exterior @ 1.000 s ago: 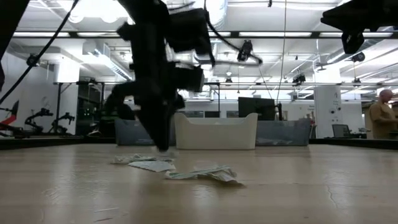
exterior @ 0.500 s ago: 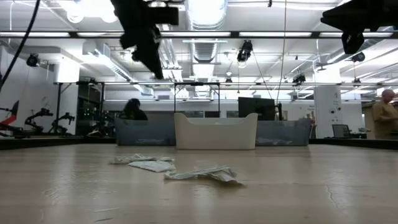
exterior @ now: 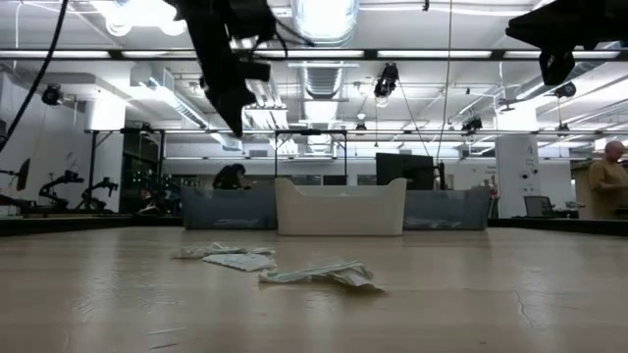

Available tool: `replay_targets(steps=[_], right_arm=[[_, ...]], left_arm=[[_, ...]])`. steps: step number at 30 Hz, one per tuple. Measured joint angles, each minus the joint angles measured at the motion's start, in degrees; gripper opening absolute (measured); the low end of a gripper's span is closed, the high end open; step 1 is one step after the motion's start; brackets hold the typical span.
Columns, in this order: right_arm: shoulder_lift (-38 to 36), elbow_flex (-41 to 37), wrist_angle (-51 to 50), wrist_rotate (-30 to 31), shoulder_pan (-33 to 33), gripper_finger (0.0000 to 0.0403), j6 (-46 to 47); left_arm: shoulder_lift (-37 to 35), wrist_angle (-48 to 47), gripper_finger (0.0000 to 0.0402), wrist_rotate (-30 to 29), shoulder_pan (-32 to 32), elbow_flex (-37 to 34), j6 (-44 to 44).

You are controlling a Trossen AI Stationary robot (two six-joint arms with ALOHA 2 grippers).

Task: Pick & Place First Aid Supplies
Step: Put the green bandage into the left black bin

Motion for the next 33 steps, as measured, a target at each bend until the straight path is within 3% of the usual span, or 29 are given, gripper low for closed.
replay_targets(steps=[5, 11, 21, 27, 33], right_arm=[[0.0, 0.0, -0.02, 0.07, 0.0, 0.005, 0.0], [0.0, 0.0, -0.04, 0.04, 0.0, 0.0048, 0.0], [0.0, 0.0, -0.04, 0.04, 0.0, 0.0049, 0.01], [0.0, 0.0, -0.02, 0.04, 0.0, 0.0048, 0.02], [0.0, 0.0, -0.02, 0.04, 0.0, 0.0048, 0.02]], left_arm=[[3.73, 5.84, 0.0, 12.23, 11.2, 0.17, 8.75], [10.25, 6.53, 0.0, 18.5, 18.12, 0.7, 14.87], [20.95, 6.49, 0.0, 19.43, 20.98, 3.27, 18.18], [22.61, 7.45, 0.0001, 20.43, 22.02, 4.92, 19.6], [22.42, 9.52, 0.0049, 23.1, 22.4, 5.26, 19.8]])
